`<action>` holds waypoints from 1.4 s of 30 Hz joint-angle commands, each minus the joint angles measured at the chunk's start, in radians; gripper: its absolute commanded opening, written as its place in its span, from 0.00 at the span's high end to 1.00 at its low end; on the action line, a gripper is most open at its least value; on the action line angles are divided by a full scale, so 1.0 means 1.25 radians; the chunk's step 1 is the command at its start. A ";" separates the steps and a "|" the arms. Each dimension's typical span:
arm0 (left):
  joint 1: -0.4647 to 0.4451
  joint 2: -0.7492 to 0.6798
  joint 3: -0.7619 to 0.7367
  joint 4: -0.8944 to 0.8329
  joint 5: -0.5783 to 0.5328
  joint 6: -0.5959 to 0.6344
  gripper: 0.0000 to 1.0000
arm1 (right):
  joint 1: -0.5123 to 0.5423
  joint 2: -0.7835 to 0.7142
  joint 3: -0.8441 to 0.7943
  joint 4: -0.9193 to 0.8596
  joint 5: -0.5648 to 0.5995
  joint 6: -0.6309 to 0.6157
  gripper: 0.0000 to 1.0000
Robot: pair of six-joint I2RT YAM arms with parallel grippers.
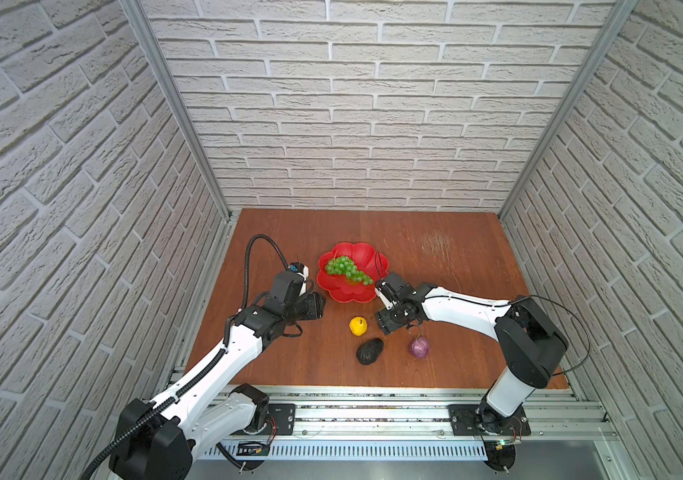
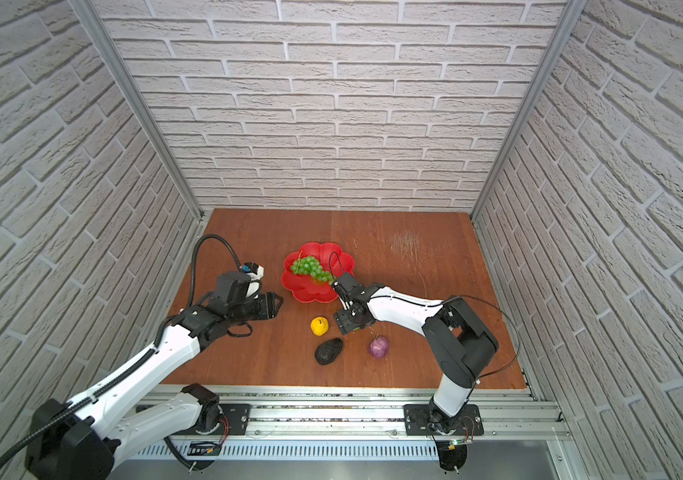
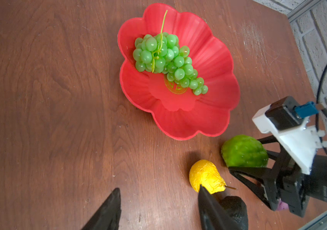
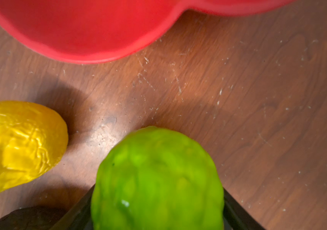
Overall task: Place and organize the fake fruits in the fruit bowl
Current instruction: 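Lift the green fruit with the right gripper and lower it into the bowl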
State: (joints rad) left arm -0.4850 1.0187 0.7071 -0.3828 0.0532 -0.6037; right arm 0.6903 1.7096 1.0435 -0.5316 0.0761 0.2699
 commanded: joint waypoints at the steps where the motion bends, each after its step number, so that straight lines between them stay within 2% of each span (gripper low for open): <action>1: -0.004 -0.005 -0.016 0.027 0.002 -0.004 0.38 | 0.000 0.000 0.004 0.011 0.009 -0.008 0.33; 9: -0.003 0.001 -0.018 0.028 -0.011 -0.007 0.38 | 0.000 -0.101 0.027 -0.085 0.032 -0.022 0.37; 15: -0.002 0.005 -0.012 0.023 -0.025 -0.015 0.38 | 0.000 -0.117 0.147 -0.203 0.004 -0.063 0.39; 23: -0.001 -0.042 -0.004 -0.048 -0.072 -0.016 0.38 | 0.001 0.040 0.378 -0.206 -0.091 -0.108 0.40; 29: 0.003 -0.104 -0.023 -0.085 -0.107 -0.033 0.38 | 0.007 0.176 0.531 -0.205 -0.126 -0.119 0.41; 37: 0.016 -0.188 -0.032 -0.131 -0.156 -0.044 0.35 | 0.009 0.307 0.613 -0.164 -0.168 -0.091 0.41; 42: 0.025 -0.220 -0.052 -0.135 -0.161 -0.055 0.34 | 0.007 0.356 0.661 -0.162 -0.158 -0.083 0.39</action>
State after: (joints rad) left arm -0.4648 0.7593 0.6613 -0.5400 -0.1173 -0.6571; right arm 0.6956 2.1532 1.8275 -0.7616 -0.1131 0.1509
